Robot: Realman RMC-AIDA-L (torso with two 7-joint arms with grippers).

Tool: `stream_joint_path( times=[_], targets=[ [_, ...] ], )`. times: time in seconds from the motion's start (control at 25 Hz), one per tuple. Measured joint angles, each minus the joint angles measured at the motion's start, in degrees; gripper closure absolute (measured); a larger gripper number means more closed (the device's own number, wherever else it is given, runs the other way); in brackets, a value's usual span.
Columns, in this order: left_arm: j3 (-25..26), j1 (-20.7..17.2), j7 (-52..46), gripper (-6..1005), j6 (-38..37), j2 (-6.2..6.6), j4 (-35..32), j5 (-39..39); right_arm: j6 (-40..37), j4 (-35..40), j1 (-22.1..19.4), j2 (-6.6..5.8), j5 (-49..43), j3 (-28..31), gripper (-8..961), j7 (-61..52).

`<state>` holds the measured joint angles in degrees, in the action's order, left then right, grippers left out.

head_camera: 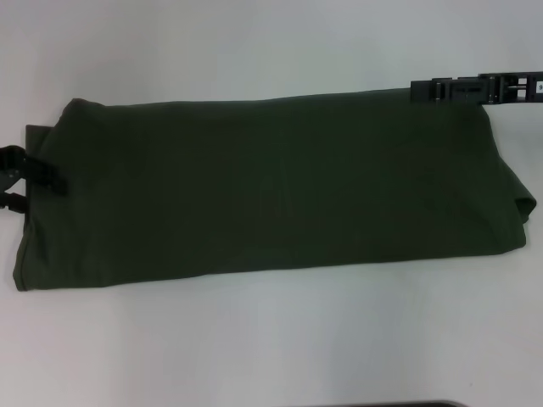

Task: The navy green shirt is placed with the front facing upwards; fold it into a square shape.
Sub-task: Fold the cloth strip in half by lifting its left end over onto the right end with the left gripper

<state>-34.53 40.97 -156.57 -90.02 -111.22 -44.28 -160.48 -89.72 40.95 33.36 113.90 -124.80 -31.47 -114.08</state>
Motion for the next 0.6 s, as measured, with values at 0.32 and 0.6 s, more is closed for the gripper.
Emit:
stream_joint_path(
  times=[0.32,0.6],
  targets=[
    [-0.11,0.28,-1.03,272,0.88,-0.04,0.24,-1.06,0.07,0.0,-0.1,0.0,0.0,0.0,151,0.0],
    [-0.06,0.36,-1.11,273,1.34,-0.03,0.9,-1.43,0.07,0.0,0.01,0.0,-0.02,0.0,151,0.0]
  ],
)
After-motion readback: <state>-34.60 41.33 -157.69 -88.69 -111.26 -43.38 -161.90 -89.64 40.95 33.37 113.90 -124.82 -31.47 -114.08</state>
